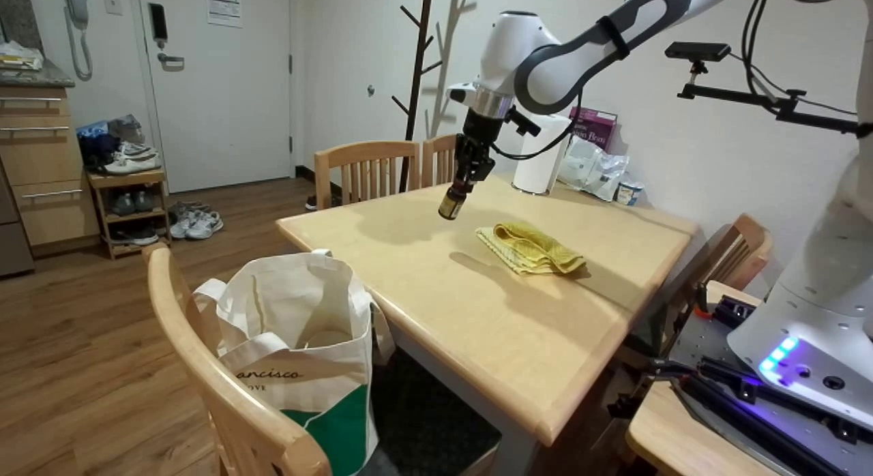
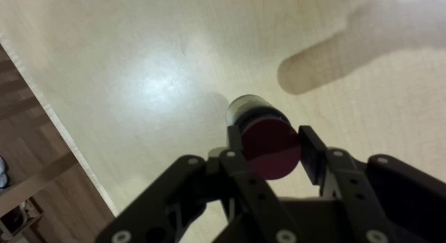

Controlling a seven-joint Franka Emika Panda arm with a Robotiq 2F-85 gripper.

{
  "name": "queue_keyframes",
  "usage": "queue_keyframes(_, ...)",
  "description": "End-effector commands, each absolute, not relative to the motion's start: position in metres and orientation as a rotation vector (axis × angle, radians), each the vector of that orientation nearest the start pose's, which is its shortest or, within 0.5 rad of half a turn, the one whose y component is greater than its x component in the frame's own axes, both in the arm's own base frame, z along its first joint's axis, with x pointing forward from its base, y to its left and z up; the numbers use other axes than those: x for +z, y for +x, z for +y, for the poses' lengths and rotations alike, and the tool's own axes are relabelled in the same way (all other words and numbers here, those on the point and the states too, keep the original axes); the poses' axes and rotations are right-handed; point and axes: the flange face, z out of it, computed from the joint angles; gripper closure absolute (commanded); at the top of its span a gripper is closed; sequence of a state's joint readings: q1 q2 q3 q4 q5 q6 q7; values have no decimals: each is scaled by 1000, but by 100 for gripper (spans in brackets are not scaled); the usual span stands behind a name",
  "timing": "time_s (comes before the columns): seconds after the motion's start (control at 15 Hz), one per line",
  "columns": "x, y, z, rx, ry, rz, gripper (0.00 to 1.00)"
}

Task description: Move the bottle to the left, use the yellow towel to wipe the table

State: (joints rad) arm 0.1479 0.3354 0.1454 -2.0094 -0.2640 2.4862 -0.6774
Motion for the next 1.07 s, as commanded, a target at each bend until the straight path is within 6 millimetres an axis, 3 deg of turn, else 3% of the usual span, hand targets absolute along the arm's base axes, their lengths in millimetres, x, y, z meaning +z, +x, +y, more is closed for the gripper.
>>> queue_keyframes(0.0, 303, 592, 174, -194, -2758, -1794, 56)
queue_keyframes(0.07, 303, 593, 171, -192, -2764, -1786, 81)
queue_keyframes(0.2, 298, 594, 170, -167, -2747, -1783, 81)
queue_keyframes(0.33, 296, 593, 189, -136, -2678, -1900, 81)
queue_keyframes(0.67, 285, 584, 237, -14, -2362, -2189, 81)
queue_keyframes(1.0, 278, 581, 256, 122, -2044, -2442, 81)
